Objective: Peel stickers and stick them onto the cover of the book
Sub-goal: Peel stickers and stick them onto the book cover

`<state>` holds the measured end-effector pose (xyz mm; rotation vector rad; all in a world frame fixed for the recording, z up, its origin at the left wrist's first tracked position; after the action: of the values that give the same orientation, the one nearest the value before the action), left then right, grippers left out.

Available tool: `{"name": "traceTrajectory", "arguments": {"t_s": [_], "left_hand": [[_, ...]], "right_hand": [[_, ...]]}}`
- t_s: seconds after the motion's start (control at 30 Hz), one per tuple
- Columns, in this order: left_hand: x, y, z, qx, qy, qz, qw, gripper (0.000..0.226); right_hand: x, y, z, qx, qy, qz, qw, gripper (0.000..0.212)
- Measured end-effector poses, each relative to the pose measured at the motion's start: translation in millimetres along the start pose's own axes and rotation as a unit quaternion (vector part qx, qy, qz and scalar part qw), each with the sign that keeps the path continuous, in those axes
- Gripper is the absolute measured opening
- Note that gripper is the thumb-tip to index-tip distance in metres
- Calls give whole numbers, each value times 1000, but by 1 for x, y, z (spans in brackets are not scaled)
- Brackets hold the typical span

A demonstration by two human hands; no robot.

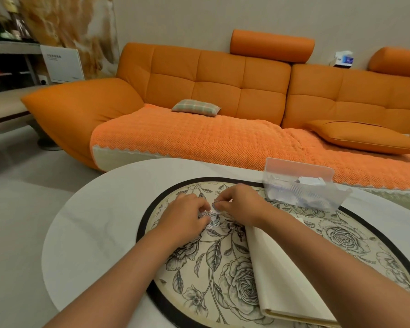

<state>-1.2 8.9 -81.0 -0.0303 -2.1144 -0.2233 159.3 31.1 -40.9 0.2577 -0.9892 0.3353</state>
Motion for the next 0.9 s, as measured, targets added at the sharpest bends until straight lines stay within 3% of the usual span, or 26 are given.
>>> {"name": "traceTrajectory", "arguments": {"t_s": [0.1, 0.27, 0.33, 0.5, 0.63, 0.8, 0.9], "left_hand": [[3, 1, -11, -6, -16, -7, 1000, 26], [5, -1, -45, 28, -279, 21, 960, 12], [1, -3, -58, 36, -328, 42, 943, 10], [-7, -5, -82, 62, -382, 25, 922, 10], [-14, -7, -99, 77, -399, 41, 913, 8], [-21, -8, -114, 53, -346, 68, 934, 15], [-23, -9, -118, 48, -326, 59, 942, 8]], "right_hand": [[14, -11, -4, 7, 65, -56, 996, 6], [32, -44, -15, -14, 174, -82, 981, 13], [36, -58, -21, -29, 218, -92, 971, 14], [48, -89, -37, -84, 327, -112, 935, 13], [57, -102, -46, -109, 331, -113, 930, 5], [61, -107, -55, -105, 307, -136, 936, 7], [59, -108, -56, -86, 291, -145, 942, 8]]}}
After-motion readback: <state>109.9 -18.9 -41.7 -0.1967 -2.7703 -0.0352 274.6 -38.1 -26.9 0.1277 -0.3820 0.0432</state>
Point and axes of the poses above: each hand's wrist, its own y-axis towards the middle knuckle, its own x-axis out of the back of the hand, z = x × y, the point moved 3 cm from there along y, towards the middle knuckle, and after that the axes turned 7 degrees about x, right-handed, at the moved point
